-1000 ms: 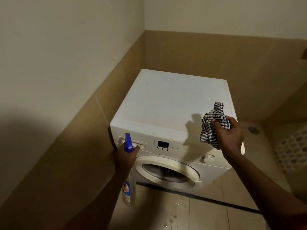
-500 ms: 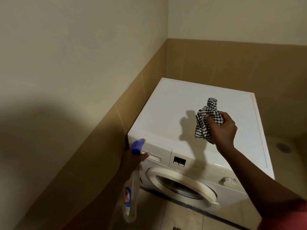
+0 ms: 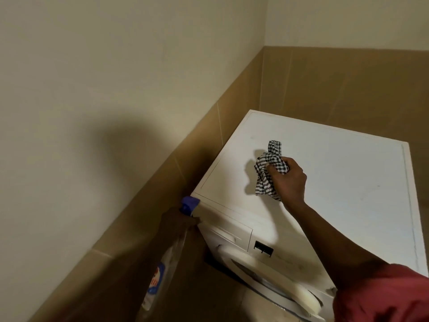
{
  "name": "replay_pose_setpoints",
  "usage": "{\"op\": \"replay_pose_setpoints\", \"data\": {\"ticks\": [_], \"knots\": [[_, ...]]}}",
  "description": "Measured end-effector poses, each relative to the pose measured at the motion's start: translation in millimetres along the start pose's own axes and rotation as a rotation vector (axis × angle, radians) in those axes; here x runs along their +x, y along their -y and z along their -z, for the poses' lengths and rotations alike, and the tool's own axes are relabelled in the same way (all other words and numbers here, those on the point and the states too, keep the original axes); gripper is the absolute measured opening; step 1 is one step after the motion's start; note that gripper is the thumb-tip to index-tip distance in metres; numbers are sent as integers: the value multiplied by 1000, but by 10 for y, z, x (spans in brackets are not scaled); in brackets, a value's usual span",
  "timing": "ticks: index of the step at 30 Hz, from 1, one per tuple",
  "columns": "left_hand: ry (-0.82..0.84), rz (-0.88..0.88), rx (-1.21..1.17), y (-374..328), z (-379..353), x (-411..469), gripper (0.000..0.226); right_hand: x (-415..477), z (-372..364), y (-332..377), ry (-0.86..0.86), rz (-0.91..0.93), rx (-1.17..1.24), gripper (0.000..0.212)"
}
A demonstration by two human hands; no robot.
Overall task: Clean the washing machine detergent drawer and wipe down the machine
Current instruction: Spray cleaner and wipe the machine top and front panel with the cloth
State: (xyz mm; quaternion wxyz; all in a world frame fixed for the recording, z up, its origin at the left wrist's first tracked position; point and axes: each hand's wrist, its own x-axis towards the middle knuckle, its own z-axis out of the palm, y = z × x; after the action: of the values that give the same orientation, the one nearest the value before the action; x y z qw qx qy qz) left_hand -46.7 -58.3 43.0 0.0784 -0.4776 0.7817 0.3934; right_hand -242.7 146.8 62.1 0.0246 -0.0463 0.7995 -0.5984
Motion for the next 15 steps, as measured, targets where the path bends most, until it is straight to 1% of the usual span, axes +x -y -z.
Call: {"op": "replay_pose_setpoints", "data": {"ticks": [2,5,6,7,9,10,11,13,15], "knots": [[34,-19,-30,20,6,30,41,35,-104,50,28,17,-12,31],[38,-60,-35,25,-24,57,56,41,-214,179,72,79,-41,26],[60,-74,-26,30,-51,66,58,32,-246,207,87,105,-62,24],[105,-104,-9,11,-86,61,55,24,-260,222,105,128,-86,22],[193,-140,58,-81,-183,-11,38,14,-259,228,137,172,-154,20],[210,-159,71,-132,-243,-39,35,23,-248,229,144,193,-187,21],[227,-167,57,-182,-305,-72,38,37,-223,231,143,209,-212,22],[240,-143,39,-249,-419,-119,53,69,-156,233,127,231,-235,24],[295,-168,66,-295,-538,-175,63,88,-51,215,91,233,-243,26]]}}
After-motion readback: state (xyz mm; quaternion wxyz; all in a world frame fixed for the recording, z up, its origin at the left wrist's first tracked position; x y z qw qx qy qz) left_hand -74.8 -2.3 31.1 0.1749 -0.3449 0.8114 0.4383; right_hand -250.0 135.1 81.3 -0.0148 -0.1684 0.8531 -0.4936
